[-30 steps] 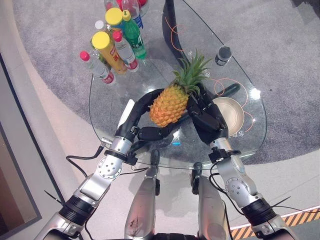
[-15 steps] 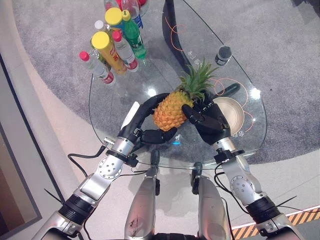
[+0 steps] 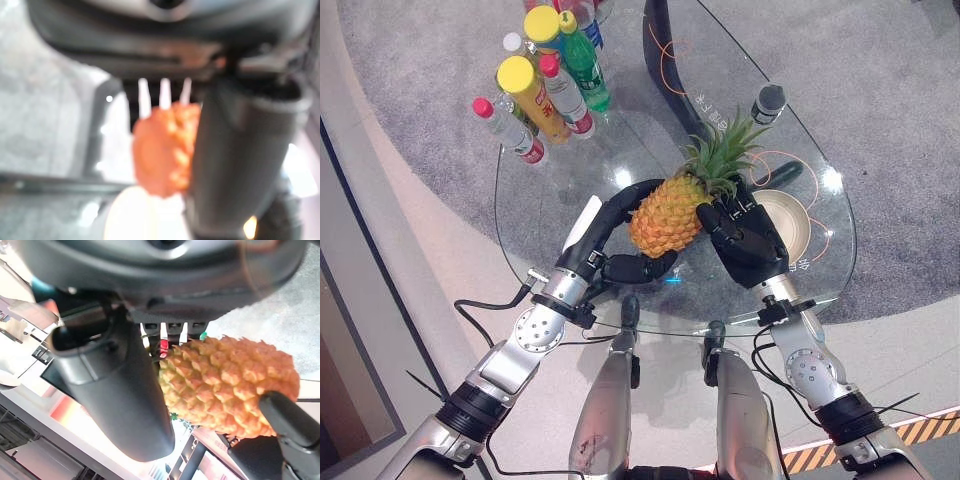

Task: Pick up the fruit to the plate

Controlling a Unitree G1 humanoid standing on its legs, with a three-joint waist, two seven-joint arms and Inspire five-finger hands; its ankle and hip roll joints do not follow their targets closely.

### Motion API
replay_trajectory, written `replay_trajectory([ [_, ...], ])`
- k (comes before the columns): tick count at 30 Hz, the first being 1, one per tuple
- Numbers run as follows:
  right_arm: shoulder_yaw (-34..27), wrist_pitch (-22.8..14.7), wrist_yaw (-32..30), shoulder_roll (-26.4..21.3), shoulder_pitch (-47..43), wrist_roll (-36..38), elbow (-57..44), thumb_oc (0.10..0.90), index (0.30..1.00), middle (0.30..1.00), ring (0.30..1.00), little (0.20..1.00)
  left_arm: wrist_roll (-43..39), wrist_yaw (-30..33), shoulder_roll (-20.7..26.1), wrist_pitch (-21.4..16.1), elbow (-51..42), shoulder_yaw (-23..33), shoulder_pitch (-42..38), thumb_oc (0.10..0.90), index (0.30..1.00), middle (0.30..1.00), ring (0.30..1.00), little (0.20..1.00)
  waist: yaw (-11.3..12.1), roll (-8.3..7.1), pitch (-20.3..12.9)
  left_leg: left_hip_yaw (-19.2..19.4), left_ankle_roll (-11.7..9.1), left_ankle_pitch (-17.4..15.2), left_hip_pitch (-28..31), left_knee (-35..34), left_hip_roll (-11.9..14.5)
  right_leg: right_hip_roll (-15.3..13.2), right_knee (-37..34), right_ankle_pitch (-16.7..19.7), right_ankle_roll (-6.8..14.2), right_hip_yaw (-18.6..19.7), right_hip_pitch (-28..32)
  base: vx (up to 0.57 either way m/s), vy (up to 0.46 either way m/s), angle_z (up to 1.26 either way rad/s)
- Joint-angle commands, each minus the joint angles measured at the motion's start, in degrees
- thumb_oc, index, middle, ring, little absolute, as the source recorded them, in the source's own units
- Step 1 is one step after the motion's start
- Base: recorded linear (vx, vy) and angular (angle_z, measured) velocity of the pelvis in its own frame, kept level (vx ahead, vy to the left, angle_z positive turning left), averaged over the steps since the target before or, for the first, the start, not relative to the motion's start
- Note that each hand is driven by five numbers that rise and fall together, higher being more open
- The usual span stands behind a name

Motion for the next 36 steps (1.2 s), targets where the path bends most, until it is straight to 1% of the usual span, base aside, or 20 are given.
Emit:
replay_trajectory([
  [1,-2.1,-6.6,7.1,2.5,-10.1,2.3,-9.6,0.8,0.9,0.9,0.9,0.9,1.4,-7.1,1.7,-1.9,-4.5,-4.0,-3.8,0.1,0.3,0.3,0.3,0.2,-1.5,-2.52,-1.1,0.9,3.5,-8.4,-1.7,13.8,-4.2,-0.7,-15.3,14.8,0.6,-4.3,4.9,0.0,0.0,0.0],
  [4,-2.2,-6.7,6.6,2.0,-10.8,3.1,-9.2,0.8,0.9,0.9,0.9,0.9,2.0,-9.4,2.5,-1.2,-4.6,-5.2,-4.3,0.1,0.3,0.3,0.3,0.2,-1.6,-2.46,-1.1,1.1,3.5,-8.4,-1.7,13.7,-4.2,-0.7,-15.3,14.8,0.7,-4.3,4.8,0.0,0.0,0.0],
  [5,-2.1,-7.1,6.0,1.6,-11.2,3.4,-8.6,0.8,0.9,0.9,0.9,0.9,2.1,-11.2,3.3,-0.4,-4.6,-6.4,-5.1,0.1,0.3,0.3,0.3,0.2,-1.7,-2.37,-1.1,1.2,3.5,-8.4,-1.7,13.7,-4.2,-0.8,-15.4,14.9,0.7,-4.3,4.8,0.0,0.0,0.0],
  [11,-1.3,-8.1,4.6,0.4,-12.2,4.7,-6.6,0.8,0.9,0.9,0.9,0.9,2.9,-13.8,5.8,0.3,-4.5,-9.5,-7.5,0.1,0.3,0.3,0.3,0.2,-2.0,-2.05,-1.1,1.6,3.6,-8.5,-1.8,13.9,-4.2,-1.0,-15.4,15.1,0.8,-4.3,4.7,0.0,0.0,0.0],
  [17,-0.3,-9.6,3.3,-0.5,-13.4,6.0,-3.3,0.8,0.9,0.9,0.9,0.9,5.6,-18.9,8.4,1.2,-4.2,-13.3,-11.6,0.1,0.3,0.3,0.3,0.2,-2.3,-1.91,-1.1,1.8,3.6,-8.6,-1.9,14.1,-4.2,-1.4,-15.4,15.4,1.0,-4.2,4.4,0.0,0.0,0.0],
  [21,0.3,-10.3,3.1,-1.2,-13.7,6.9,-2.6,0.8,0.9,0.9,0.9,0.9,4.3,-19.6,9.9,1.7,-4.1,-14.6,-12.8,0.1,0.3,0.3,0.3,0.2,-2.3,-1.81,-1.1,2.0,3.7,-8.6,-2.0,14.0,-4.2,-1.6,-15.5,15.5,1.1,-4.2,4.4,0.0,0.0,0.0],
  [25,0.4,-10.6,2.5,-1.1,-13.9,7.0,-2.6,0.8,0.9,0.9,0.9,0.9,3.7,-19.3,10.1,2.1,-4.0,-15.1,-13.3,0.1,0.3,0.3,0.3,0.2,-2.3,-1.74,-1.1,2.1,3.8,-8.5,-2.1,13.8,-4.3,-1.6,-15.6,15.6,1.3,-4.1,4.1,0.0,0.0,0.0],
  [26,0.4,-10.7,2.3,-0.8,-13.7,6.7,-2.6,0.671,0.789,0.789,0.789,0.771,3.6,-19.2,10.0,2.3,-4.0,-15.1,-13.1,0.1,0.3,0.3,0.3,0.2,-2.3,-1.72,-1.1,2.0,3.8,-8.5,-2.1,13.8,-4.3,-1.7,-15.6,15.7,1.3,-4.0,4.0,0.0,0.0,0.0],
  [27,0.3,-11.2,2.1,-0.7,-13.8,6.6,-2.4,0.1,0.3,0.3,0.3,0.2,3.5,-19.1,10.0,2.5,-3.9,-15.2,-13.1,0.1,0.3,0.3,0.3,0.2,-2.2,-1.72,-1.1,2.0,3.8,-8.5,-2.2,13.6,-4.4,-1.6,-15.7,15.8,1.4,-4.1,3.9,0.0,0.0,0.0],
  [36,0.2,-13.1,2.8,0.4,-14.0,5.1,-3.5,0.1,0.3,0.3,0.3,0.2,3.0,-18.2,9.0,3.7,-3.7,-14.6,-12.8,0.1,0.3,0.3,0.3,0.2,-2.1,-1.68,-1.1,1.9,3.8,-8.3,-2.3,13.0,-4.6,-1.6,-16.1,16.0,1.5,-4.2,3.7,0.0,0.0,0.0],
])
